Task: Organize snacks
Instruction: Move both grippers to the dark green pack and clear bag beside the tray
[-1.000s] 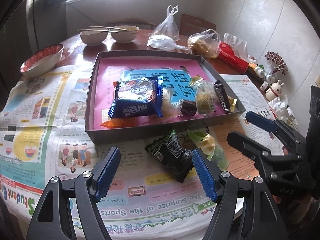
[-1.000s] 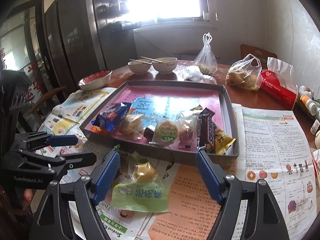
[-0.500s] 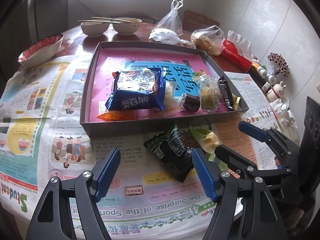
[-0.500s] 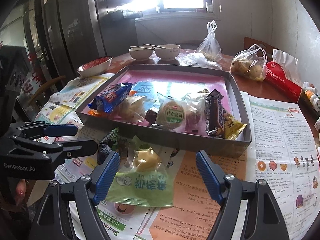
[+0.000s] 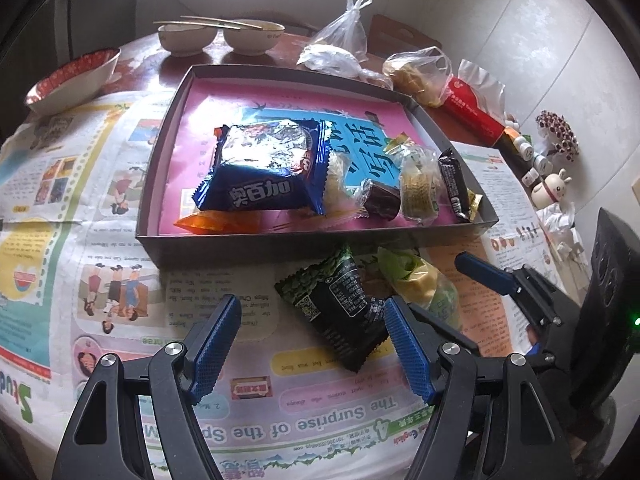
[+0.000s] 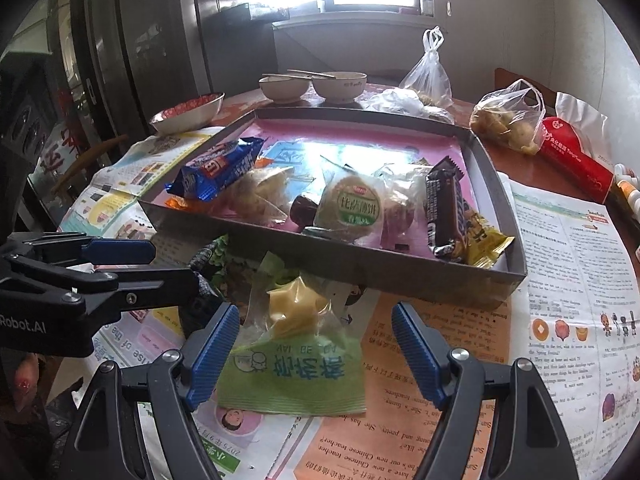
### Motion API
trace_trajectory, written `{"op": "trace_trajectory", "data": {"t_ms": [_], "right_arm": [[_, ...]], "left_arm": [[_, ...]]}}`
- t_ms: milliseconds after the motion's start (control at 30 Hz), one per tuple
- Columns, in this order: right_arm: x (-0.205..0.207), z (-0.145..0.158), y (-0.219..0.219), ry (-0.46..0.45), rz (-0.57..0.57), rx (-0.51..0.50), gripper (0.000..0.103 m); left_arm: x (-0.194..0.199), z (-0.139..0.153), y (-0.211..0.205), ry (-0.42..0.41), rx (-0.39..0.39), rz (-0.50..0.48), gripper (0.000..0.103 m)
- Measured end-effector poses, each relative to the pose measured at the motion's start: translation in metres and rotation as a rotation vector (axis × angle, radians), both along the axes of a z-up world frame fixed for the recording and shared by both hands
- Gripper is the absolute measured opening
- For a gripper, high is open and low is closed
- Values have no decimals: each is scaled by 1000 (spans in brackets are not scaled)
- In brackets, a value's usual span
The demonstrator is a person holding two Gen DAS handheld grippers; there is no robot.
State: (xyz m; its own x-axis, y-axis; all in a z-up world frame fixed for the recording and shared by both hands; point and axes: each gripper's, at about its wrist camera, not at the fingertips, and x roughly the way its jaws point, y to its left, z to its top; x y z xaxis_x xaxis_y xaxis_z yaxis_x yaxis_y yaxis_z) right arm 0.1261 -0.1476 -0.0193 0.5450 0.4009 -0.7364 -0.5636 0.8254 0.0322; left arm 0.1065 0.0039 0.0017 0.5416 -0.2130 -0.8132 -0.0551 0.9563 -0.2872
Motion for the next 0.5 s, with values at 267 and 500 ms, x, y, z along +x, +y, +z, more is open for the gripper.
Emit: {"op": "trace_trajectory", "data": {"t_ms": [267, 500], "right_arm": [[6, -7, 3, -1, 4, -10, 77], [6, -9, 4, -9, 30, -1, 59]], "left_arm": [[6, -5, -2, 15, -33, 8, 76], [10, -11, -8, 35, -31, -3, 76]]}}
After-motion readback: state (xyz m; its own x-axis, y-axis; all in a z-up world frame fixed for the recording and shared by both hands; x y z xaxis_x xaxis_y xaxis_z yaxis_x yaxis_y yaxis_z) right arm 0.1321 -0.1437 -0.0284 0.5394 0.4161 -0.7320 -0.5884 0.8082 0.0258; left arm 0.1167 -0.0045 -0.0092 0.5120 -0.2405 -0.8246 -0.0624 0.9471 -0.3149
